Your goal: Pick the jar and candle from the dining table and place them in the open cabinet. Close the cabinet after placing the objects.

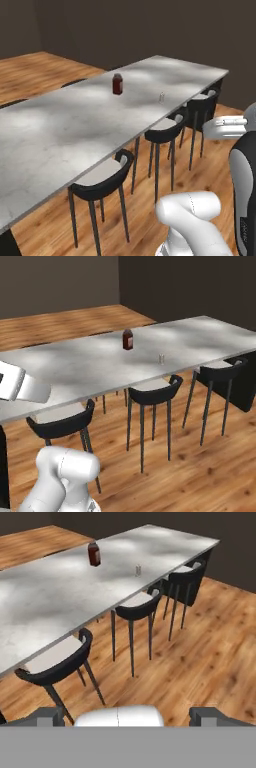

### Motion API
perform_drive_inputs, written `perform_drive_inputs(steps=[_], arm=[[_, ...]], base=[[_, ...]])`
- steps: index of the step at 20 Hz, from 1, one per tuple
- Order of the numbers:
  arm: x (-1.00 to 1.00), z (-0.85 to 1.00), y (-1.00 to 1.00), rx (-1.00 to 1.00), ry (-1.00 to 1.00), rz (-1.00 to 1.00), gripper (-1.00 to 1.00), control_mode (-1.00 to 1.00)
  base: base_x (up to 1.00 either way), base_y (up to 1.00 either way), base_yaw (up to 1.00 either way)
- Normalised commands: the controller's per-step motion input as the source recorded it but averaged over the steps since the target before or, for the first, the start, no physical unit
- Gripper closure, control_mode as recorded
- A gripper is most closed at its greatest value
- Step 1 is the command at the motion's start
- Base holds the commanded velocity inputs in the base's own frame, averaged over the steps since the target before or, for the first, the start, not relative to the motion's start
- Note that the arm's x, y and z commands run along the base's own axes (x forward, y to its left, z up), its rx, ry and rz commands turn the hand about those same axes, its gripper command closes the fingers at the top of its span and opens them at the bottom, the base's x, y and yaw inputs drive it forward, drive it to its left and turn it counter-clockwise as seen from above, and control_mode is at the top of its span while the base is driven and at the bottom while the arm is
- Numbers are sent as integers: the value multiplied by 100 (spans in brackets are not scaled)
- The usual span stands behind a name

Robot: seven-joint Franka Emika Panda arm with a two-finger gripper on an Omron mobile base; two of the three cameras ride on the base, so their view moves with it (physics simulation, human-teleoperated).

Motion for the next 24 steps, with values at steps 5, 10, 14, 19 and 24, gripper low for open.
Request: perform_drive_inputs(steps=[5, 10, 14, 19, 24], arm=[[0, 0, 0, 0, 0, 0, -100, 100], [0, 0, 0, 0, 0, 0, -100, 100], [0, 0, 0, 0, 0, 0, -100, 100], [0, 0, 0, 0, 0, 0, -100, 100], [0, 0, 0, 0, 0, 0, -100, 100]], base=[[40, -100, 16], [36, -100, 31], [37, -100, 35], [45, -93, 39], [60, -84, 42]])
